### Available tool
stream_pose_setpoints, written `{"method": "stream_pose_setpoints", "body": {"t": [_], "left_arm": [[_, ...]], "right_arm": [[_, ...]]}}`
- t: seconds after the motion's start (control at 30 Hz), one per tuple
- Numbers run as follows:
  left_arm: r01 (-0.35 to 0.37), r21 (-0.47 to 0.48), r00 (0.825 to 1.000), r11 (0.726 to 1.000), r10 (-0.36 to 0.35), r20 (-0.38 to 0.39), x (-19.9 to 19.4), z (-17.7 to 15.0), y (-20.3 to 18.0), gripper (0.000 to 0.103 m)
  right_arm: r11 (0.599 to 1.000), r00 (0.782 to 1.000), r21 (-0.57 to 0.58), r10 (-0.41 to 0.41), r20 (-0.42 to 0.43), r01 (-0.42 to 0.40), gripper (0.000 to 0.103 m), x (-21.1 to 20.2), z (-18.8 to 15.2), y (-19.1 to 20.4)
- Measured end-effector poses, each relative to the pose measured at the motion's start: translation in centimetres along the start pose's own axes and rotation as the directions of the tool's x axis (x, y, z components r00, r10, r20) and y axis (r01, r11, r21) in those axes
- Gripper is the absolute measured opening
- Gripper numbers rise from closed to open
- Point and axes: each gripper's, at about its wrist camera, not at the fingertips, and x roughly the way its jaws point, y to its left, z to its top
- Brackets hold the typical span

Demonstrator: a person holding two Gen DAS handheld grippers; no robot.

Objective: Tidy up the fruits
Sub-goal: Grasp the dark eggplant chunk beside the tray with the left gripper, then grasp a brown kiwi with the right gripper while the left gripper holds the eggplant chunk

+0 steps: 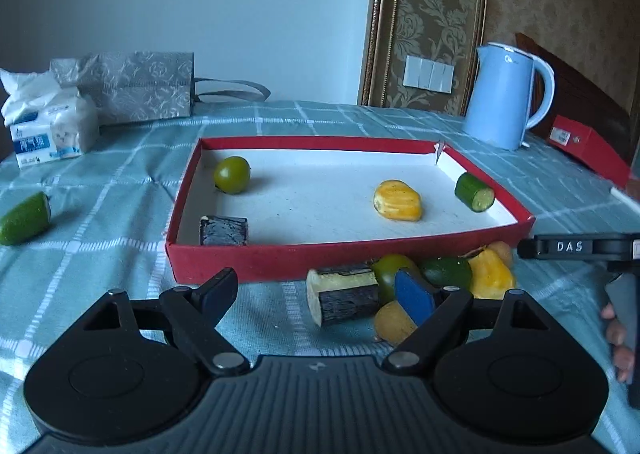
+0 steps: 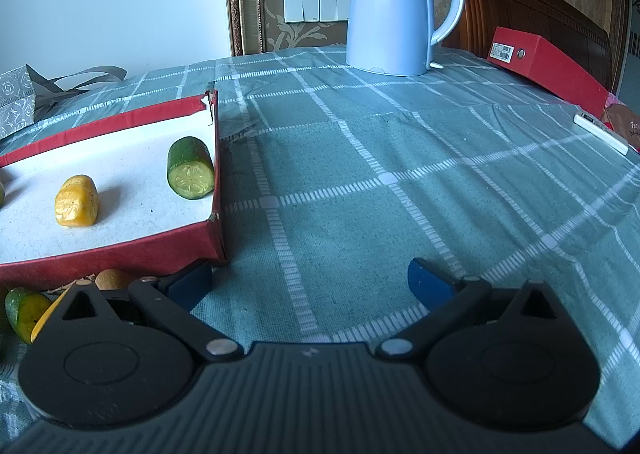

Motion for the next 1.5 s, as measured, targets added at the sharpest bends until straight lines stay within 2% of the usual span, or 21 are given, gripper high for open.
{"method": "stream_pose_setpoints", "body": {"t": [0.2, 0.33, 0.43, 0.57, 0.73, 0.87, 1.1, 1.23, 1.33, 1.4, 1.47, 1.5], "left_arm": [[-0.066, 0.018, 0.998, 0.998, 0.066, -0.007, 0.5, -0.1, -0.2, 0.087], [-0.070, -0.025, 0.996, 0.997, 0.069, -0.048, 1.1, 0.0, 0.9, 0.085], [-0.033, -0.042, 0.997, 0.999, 0.030, -0.068, 1.4, 0.1, 1.2, 0.073], [-0.017, 0.031, 0.997, 0.999, 0.019, -0.076, 1.7, 0.0, 0.0, 0.051], [-0.013, 0.027, 0.997, 1.000, 0.015, -0.075, 1.8, 0.0, 0.0, 0.050], [0.006, 0.046, 0.998, 0.999, -0.003, -0.070, 1.6, -0.1, -0.3, 0.034], [-0.006, 0.042, 0.998, 0.999, 0.009, -0.065, 1.4, -0.1, 0.0, 0.034], [-0.042, 0.018, 0.997, 0.999, 0.043, -0.063, 1.2, -0.1, 0.6, 0.033], [-0.061, 0.003, 0.996, 0.998, 0.061, -0.062, 1.0, -0.1, 1.1, 0.033], [-0.062, -0.005, 0.996, 0.998, 0.061, -0.063, 1.0, 0.0, 1.2, 0.034], [-0.063, -0.001, 0.996, 0.998, 0.063, -0.062, 1.0, 0.0, 1.2, 0.033], [-0.066, 0.005, 0.996, 0.998, 0.066, -0.063, 1.0, 0.0, 1.1, 0.034]], "right_arm": [[1.000, 1.000, 0.000, 0.000, 0.000, 0.000, 0.103, 0.0, 0.0, 0.0], [1.000, 1.000, 0.000, -0.001, 0.000, 0.001, 0.103, 0.0, 0.0, 0.0], [1.000, 1.000, -0.001, -0.001, 0.000, 0.001, 0.103, 0.0, 0.0, 0.0], [1.000, 1.000, 0.000, -0.001, 0.000, 0.001, 0.103, 0.0, 0.0, 0.0], [1.000, 1.000, 0.000, -0.001, 0.000, 0.001, 0.103, 0.0, 0.0, 0.0], [1.000, 1.000, 0.000, -0.001, 0.000, 0.001, 0.103, 0.0, 0.0, 0.0], [1.000, 1.000, 0.002, 0.000, 0.001, 0.000, 0.103, 0.0, 0.0, 0.0], [1.000, 1.000, 0.007, 0.006, 0.004, -0.006, 0.103, 0.0, 0.0, 0.0], [0.998, 0.998, 0.047, 0.050, 0.025, -0.052, 0.103, -0.3, -0.1, -1.0], [0.984, 0.988, 0.097, 0.143, 0.051, -0.147, 0.103, -0.8, -0.2, -2.1], [0.945, 0.955, 0.142, 0.287, 0.076, -0.296, 0.098, -1.6, -0.5, -3.1], [0.929, 0.939, 0.141, 0.329, 0.098, -0.341, 0.095, -2.2, -0.7, -3.3]]}}
